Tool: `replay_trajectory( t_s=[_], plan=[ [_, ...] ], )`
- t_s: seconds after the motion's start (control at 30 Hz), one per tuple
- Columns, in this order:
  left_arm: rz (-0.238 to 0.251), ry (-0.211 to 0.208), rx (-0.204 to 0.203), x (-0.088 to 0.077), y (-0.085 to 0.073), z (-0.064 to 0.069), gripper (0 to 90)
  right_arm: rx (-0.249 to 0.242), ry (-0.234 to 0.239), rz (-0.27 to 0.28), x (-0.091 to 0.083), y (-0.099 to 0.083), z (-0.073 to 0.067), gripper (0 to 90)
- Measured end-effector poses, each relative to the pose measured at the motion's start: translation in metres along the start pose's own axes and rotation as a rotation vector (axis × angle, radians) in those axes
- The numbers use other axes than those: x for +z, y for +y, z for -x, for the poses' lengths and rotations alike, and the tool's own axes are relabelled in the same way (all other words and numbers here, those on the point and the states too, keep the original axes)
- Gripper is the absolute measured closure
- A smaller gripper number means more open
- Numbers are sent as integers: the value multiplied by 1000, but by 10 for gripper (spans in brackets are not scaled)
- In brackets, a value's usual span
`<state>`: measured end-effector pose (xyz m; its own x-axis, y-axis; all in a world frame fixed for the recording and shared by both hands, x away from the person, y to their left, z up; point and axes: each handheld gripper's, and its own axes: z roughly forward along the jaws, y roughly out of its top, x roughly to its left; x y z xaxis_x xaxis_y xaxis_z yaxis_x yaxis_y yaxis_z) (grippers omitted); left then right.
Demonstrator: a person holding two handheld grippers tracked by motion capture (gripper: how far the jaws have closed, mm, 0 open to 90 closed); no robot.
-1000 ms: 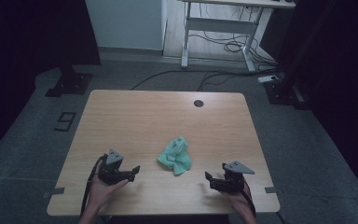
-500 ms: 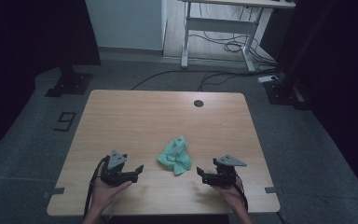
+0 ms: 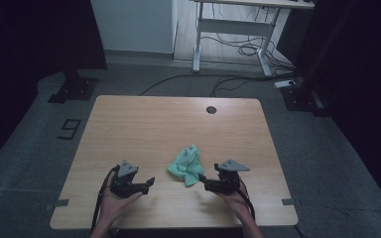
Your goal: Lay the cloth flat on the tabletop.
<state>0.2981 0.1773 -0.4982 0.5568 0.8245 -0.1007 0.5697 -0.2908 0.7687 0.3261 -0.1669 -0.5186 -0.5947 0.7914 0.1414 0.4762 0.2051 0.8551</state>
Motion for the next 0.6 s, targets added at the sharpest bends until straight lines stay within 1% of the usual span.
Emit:
replay_trajectory(
  t_s=[0.2, 0.37, 0.47, 0.6],
  plan=[
    [-10, -17, 11, 2, 1, 5, 232, -12, 29, -12, 19, 5, -11, 222],
    [-26, -23, 8, 3, 0, 5, 233, -44, 49, -30, 34, 10, -23, 221],
    [-29, -22, 6, 4, -1, 5, 235, -55, 54, -32, 40, 13, -26, 221],
    [-27, -25, 5, 3, 0, 5, 235, -49, 62, -24, 46, 18, -28, 227]
  ],
)
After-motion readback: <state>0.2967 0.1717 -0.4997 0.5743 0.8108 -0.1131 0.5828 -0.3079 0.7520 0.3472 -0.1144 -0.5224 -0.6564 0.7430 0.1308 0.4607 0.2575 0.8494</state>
